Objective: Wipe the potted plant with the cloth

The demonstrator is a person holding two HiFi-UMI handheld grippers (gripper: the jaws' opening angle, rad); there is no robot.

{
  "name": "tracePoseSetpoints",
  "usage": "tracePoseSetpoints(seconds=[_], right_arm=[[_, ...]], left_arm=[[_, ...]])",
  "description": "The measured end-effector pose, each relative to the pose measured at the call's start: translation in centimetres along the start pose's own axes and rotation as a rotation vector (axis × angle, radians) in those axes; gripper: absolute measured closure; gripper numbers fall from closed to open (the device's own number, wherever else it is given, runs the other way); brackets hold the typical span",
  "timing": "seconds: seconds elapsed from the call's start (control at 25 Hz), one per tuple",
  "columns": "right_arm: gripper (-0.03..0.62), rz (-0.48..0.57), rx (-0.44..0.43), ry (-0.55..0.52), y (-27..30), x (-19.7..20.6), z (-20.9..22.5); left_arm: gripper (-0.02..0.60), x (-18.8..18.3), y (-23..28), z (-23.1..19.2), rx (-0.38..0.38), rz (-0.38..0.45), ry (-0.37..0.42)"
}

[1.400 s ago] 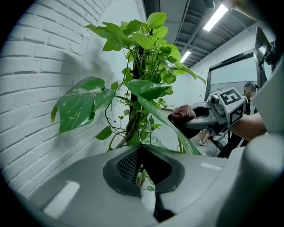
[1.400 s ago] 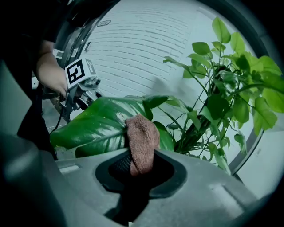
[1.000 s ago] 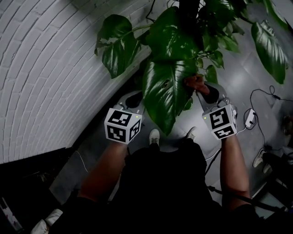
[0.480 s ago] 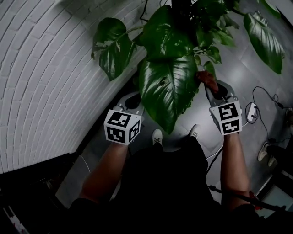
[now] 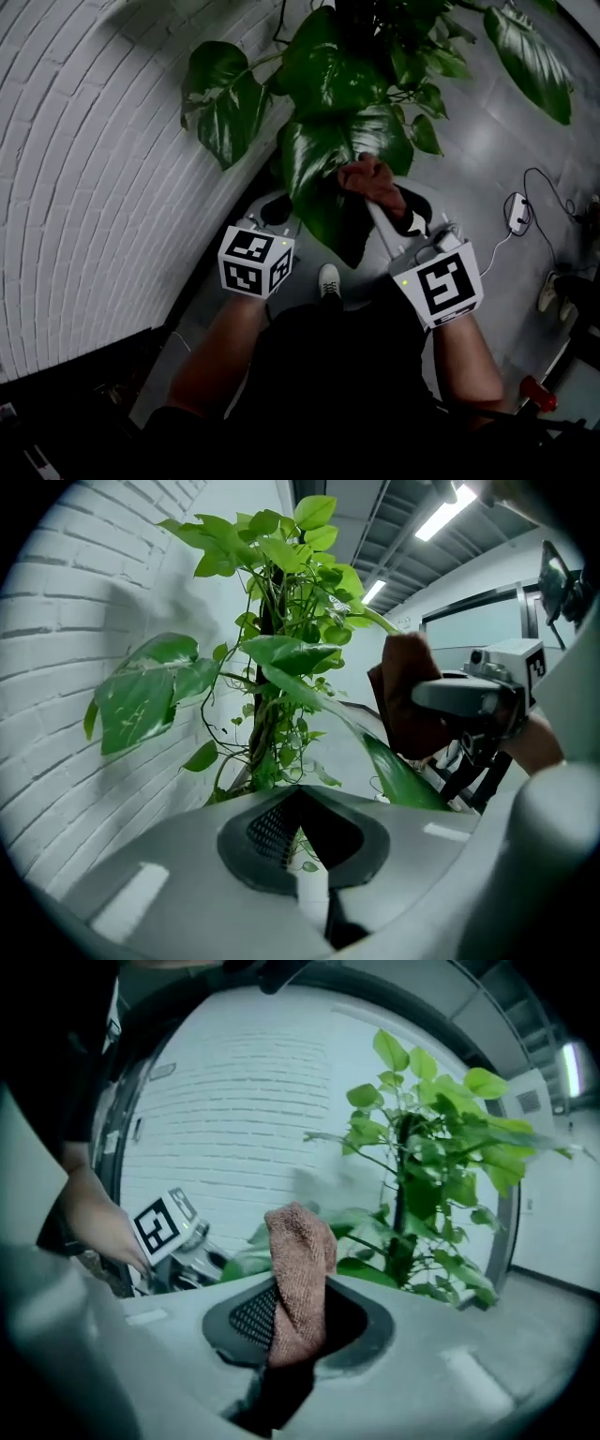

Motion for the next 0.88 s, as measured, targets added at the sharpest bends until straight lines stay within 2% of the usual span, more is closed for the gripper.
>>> tracePoseSetpoints(seconds=[0.08,0.16,0.36,0.44,0.52,0.64,0.88], right_arm=[[0.536,0.016,-0.091,0.031,1.3,-1.8,-3.0],[0.536,0.013,-0.144,0.048,2.4,-3.0,-5.1],[0.536,-0.012,-0.168,0.036,3.4,-4.1,-7.0],[0.536,-0.007,-0.187,0.114,3.7,-3.6,-6.8],[0.536,-0.004,-0.217,0.242,4.0,-2.6,-6.1],[0.536,-0.034,-0.205,0.343,4.1,-1.0,-4.6],[0.536,-0.072,-0.137,0.356,3.3,1.3,-2.7]], left_arm=[[0.565,0.2,-0.2,0.0,0.006,-0.006,0.004],[0.565,0.3,-0.5,0.0,0.012,-0.009,0.015],[0.565,0.1,-0.4,-0.2,0.022,-0.009,0.029],[0.565,0.1,-0.3,-0.2,0.026,-0.01,0.029],[0.565,0.0,-0.2,0.0,0.03,-0.012,0.034],[0.565,0.0,0.0,0.3,0.038,-0.013,0.043],[0.565,0.2,0.1,0.8,0.061,-0.011,0.053]])
Point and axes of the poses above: the fingertips, and each gripper's own axes: y forward along the fingers, z to its right, x out of its underside, the point moved 6 cm from there along -y, backward along the fingers, and after that the axes turned 11 degrees about -y, right-handed, at the moved point
